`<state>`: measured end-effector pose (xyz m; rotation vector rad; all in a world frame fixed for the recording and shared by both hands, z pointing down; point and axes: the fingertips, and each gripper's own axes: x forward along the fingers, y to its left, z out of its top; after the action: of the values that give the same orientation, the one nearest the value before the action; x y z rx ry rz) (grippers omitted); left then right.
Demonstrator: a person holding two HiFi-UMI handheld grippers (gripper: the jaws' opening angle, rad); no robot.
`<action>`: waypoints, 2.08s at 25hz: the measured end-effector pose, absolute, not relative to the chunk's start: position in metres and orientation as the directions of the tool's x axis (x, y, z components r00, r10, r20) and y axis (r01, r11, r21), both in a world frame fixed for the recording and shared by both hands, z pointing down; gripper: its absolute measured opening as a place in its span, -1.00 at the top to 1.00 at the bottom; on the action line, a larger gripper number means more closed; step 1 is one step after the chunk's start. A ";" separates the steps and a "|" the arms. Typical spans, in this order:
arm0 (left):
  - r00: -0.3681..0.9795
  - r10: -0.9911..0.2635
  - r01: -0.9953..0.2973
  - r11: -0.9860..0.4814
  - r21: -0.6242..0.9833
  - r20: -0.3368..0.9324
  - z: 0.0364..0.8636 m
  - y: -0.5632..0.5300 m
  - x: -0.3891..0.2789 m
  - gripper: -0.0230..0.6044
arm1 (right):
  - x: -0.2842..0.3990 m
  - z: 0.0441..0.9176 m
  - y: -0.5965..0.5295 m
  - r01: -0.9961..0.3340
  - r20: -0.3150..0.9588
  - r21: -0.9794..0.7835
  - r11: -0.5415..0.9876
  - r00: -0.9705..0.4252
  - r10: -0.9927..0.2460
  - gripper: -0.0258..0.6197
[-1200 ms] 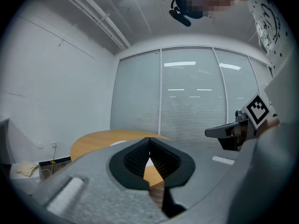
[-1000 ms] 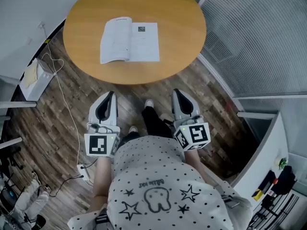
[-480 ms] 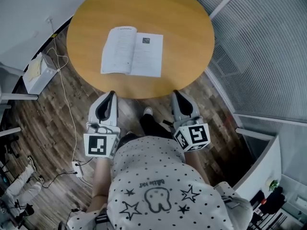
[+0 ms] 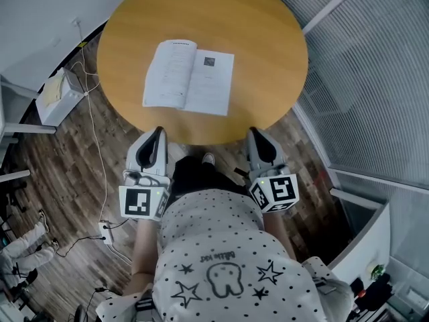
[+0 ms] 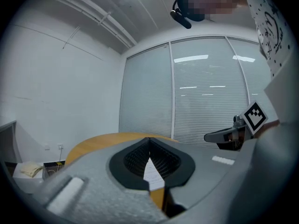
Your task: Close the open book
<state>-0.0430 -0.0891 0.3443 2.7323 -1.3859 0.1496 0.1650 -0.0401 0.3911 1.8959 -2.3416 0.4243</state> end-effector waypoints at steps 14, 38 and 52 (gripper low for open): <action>0.626 -0.770 -0.779 -0.625 0.049 0.122 0.344 -0.116 -0.031 0.89 | 0.175 0.386 -0.053 -0.983 0.272 -0.132 0.128 -0.160 -0.949 0.91; 0.610 -0.772 -0.792 -0.588 0.165 0.177 0.360 -0.140 -0.064 0.90 | 0.177 0.369 -0.080 -0.992 0.259 -0.105 0.067 -0.093 -0.961 0.91; 0.584 -0.799 -0.802 -0.542 0.249 0.143 0.367 -0.144 -0.078 0.90 | 0.161 0.358 -0.091 -0.991 0.247 -0.083 0.105 -0.123 -0.961 0.91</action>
<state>-0.0778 -0.1437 0.3675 2.5301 -1.3133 0.0174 0.1615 -0.0909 0.3580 1.9883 -2.2344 0.3448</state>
